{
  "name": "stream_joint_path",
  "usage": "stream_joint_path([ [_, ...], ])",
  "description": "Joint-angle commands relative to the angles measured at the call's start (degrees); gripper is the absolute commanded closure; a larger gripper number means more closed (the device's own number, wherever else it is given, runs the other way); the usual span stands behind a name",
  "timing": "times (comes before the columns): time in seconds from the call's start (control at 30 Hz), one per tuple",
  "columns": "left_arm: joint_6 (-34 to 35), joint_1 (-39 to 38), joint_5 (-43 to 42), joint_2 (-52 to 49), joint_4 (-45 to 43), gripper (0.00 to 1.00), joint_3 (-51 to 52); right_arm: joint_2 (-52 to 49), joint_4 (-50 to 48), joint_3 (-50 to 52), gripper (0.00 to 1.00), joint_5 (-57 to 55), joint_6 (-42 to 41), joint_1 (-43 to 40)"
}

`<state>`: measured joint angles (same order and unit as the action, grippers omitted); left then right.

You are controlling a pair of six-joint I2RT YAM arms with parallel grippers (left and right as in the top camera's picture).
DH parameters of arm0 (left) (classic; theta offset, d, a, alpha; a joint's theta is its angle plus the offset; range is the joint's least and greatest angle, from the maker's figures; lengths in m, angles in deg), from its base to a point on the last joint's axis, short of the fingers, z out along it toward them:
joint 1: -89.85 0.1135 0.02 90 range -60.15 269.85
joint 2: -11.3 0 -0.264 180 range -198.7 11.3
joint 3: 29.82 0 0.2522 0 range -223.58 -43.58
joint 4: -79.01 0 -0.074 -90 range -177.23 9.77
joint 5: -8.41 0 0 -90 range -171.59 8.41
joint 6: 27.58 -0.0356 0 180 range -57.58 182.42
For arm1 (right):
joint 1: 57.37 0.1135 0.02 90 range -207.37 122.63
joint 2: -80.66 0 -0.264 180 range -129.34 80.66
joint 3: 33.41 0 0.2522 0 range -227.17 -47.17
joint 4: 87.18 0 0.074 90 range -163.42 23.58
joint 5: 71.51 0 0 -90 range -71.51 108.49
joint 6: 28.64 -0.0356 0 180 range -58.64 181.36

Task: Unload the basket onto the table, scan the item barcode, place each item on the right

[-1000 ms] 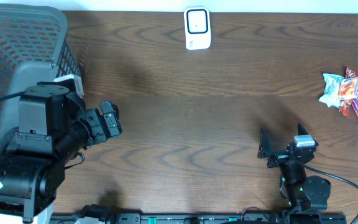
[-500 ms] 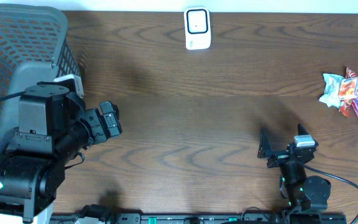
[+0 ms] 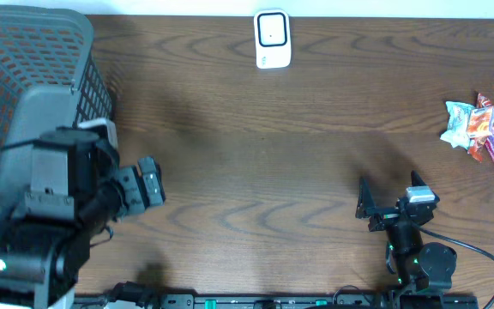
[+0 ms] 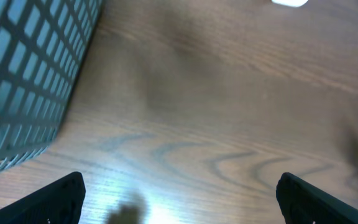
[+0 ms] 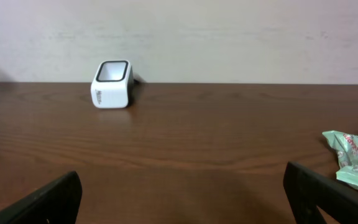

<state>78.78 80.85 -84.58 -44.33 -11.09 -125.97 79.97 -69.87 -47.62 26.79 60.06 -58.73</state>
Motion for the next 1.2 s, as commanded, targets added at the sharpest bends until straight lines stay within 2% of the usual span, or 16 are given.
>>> stream_joint_path([
  [0.0,-5.4,0.4,0.9,6.4,-4.3,0.02,7.9,0.4,0.1,0.1,0.01,-0.2,-1.0,-0.8],
  [0.1,-8.0,0.5,0.9,12.2,-13.3,0.02,15.7,0.4,0.1,0.1,0.01,-0.2,-1.0,-0.8],
  [0.13,-9.1,0.6,0.9,16.1,-19.6,0.02,21.0,0.4,0.1,0.1,0.01,-0.2,-1.0,-0.8],
  [0.33,-10.8,2.0,0.9,31.3,-38.8,0.02,39.7,0.4,0.1,0.1,0.01,-0.2,-1.0,-0.8],
  [0.4,-10.8,3.1,0.9,35.9,-41.2,0.02,44.5,0.3,0.1,0.1,0.01,-0.2,-1.0,-0.8],
  [0.57,-10.8,5.2,0.9,44.9,-40.9,0.02,52.1,0.4,0.1,0.1,0.01,-0.2,-1.0,-0.8],
  [0.77,-10.8,7.6,0.9,50.1,-44.9,0.02,59.1,0.4,0.1,0.1,0.01,-0.2,-1.0,-0.8],
  [1.17,-10.8,11.7,0.4,55.6,-67.2,0.02,73.7,0.4,0.1,0.1,0.01,-0.2,-1.0,-0.8],
])
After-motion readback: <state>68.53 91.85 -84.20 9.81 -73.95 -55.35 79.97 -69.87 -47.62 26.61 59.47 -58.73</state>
